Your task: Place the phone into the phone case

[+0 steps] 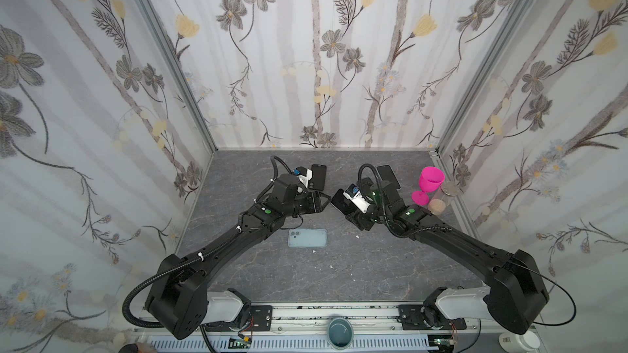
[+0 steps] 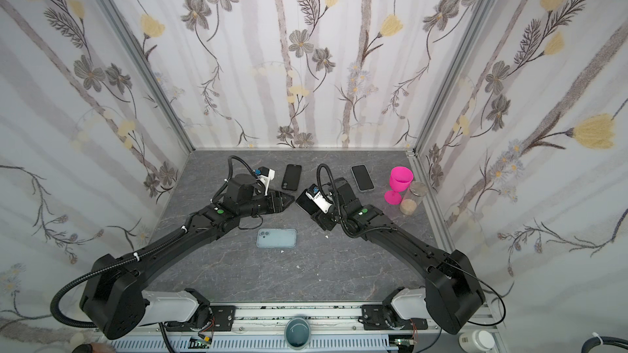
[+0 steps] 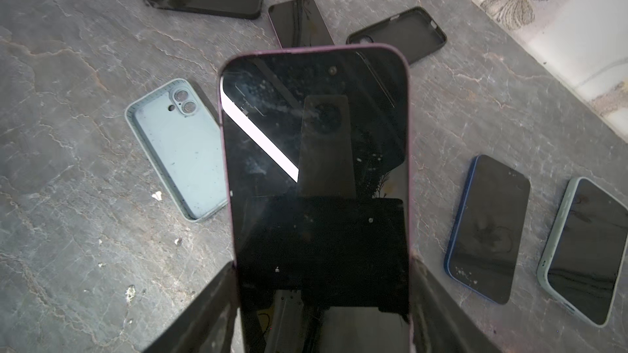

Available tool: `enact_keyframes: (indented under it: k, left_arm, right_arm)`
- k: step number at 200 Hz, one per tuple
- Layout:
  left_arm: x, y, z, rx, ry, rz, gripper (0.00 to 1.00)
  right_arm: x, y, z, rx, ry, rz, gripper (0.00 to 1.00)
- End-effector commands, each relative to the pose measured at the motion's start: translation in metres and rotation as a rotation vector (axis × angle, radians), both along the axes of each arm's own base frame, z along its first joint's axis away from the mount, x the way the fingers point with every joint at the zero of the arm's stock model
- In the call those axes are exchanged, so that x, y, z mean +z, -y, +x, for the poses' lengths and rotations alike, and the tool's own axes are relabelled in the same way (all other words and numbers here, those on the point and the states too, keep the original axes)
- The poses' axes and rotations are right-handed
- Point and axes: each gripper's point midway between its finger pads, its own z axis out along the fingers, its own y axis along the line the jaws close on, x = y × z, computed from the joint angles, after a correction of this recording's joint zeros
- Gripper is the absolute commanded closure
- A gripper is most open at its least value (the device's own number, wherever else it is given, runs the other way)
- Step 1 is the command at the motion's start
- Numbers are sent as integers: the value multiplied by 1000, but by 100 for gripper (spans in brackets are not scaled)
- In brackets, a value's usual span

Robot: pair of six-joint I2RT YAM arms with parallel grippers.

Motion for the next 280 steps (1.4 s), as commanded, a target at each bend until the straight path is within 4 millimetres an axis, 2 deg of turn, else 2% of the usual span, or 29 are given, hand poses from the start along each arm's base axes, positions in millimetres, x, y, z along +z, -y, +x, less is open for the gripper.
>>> enact_keyframes:
  k: [1,28,32,53,85,107,158,175,228,250,280]
  left_arm:
    - [12,-1,-8,-41,26,-25,49]
    - [14,-4,-10,-58,15,-51,50]
    - [24,-5,-13,-61,32,-71,50]
    - [31,-5,-19,-82,19,-122,53]
    - [38,-1,-29,-132,15,-176,60]
    - [35,0,-33,-155,-1,-189,63]
    - [36,-2,-34,-155,-14,-209,88]
    - [36,-3,-32,-148,-20,-221,100]
    - [37,-8,-28,-119,-25,-244,100]
    - [40,-9,-26,-107,-9,-255,100]
    - [50,-18,-19,-44,53,-271,100]
  right_arm:
    - [29,-19,-4,87,86,68,48]
    - [44,-29,-12,137,126,97,48]
    - [46,-31,-13,140,130,100,48]
    - [54,-37,-15,160,141,105,48]
    - [58,-45,-17,182,150,89,48]
    - [56,-48,-19,188,145,76,48]
    - [56,-53,-20,194,151,64,47]
    - [55,-54,-19,190,147,57,48]
    - [57,-53,-17,182,158,49,47]
    - [59,-53,-15,172,161,53,39]
    - [71,-53,-10,136,178,81,17]
